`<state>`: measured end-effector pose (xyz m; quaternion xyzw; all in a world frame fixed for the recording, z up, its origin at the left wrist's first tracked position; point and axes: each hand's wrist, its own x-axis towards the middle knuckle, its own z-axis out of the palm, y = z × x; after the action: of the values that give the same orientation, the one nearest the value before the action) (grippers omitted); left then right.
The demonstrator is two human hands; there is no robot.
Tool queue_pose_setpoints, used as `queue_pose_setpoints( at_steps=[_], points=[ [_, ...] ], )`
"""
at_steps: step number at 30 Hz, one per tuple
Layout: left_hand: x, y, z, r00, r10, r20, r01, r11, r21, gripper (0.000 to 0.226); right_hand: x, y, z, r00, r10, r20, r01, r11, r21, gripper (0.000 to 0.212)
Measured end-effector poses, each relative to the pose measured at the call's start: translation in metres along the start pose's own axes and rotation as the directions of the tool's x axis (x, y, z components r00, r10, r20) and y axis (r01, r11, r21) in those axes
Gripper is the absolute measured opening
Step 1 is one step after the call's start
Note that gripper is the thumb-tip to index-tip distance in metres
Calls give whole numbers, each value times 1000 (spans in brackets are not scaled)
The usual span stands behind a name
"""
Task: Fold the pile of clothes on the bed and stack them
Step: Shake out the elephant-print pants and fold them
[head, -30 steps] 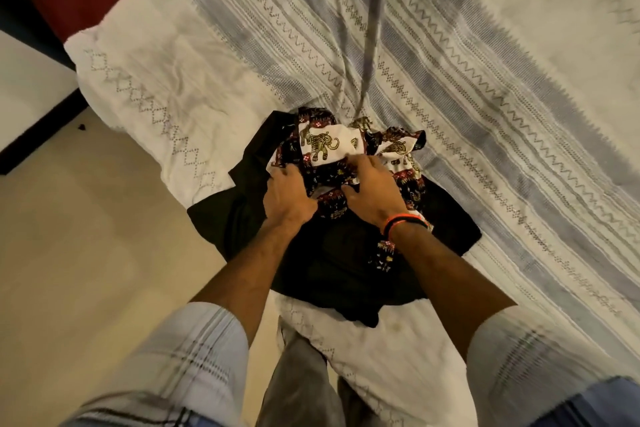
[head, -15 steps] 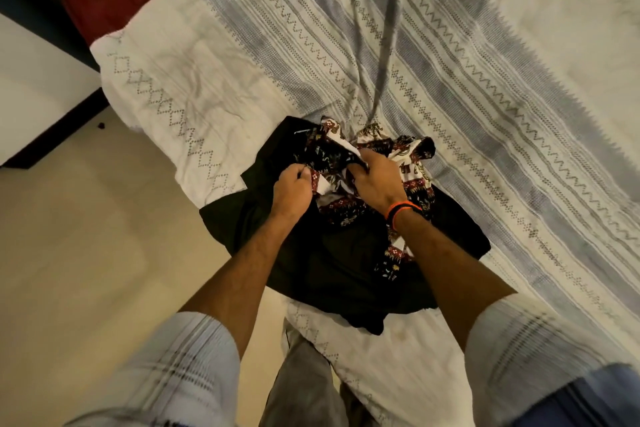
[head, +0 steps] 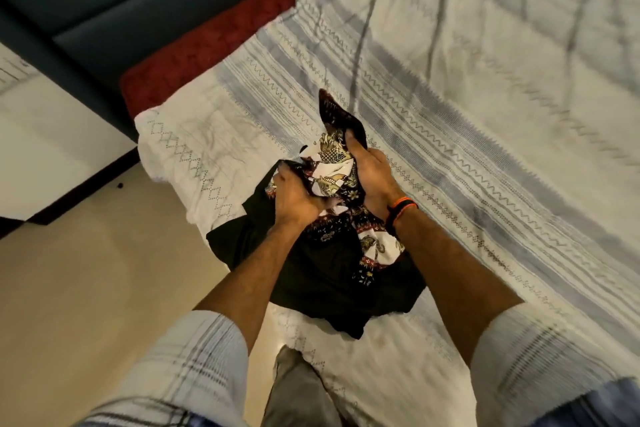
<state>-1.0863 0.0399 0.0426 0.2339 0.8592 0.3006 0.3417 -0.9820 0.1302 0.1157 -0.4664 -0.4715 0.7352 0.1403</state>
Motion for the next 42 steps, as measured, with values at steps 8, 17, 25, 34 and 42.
queue_pose_setpoints(
  at_steps=[8, 17, 25, 34, 42],
  points=[
    [-114, 61, -37, 977, 192, -92, -188, 981, 51, 27, -108, -47, -30, 963, -263, -51, 264, 964, 8, 44],
    [-193, 104, -47, 959, 238, -152, -273, 918, -287, 23, -190, -24, -71, 897, -322, 304, 424, 824, -376, 38],
    [-258, 166, -67, 923, 364, -129, -368, 727, -579, 20, -214, 1, -74, 941, -299, 160, 315, 595, -739, 68],
    [-288, 159, -99, 890, 455, 5, -369, 728, -577, 23, -260, -41, -50, 881, -468, -63, 411, 825, -387, 26],
    [-294, 110, -83, 922, 375, 97, -341, 905, -256, 56, -322, -71, -47, 810, -538, -232, 543, 838, -45, 28]
  ],
)
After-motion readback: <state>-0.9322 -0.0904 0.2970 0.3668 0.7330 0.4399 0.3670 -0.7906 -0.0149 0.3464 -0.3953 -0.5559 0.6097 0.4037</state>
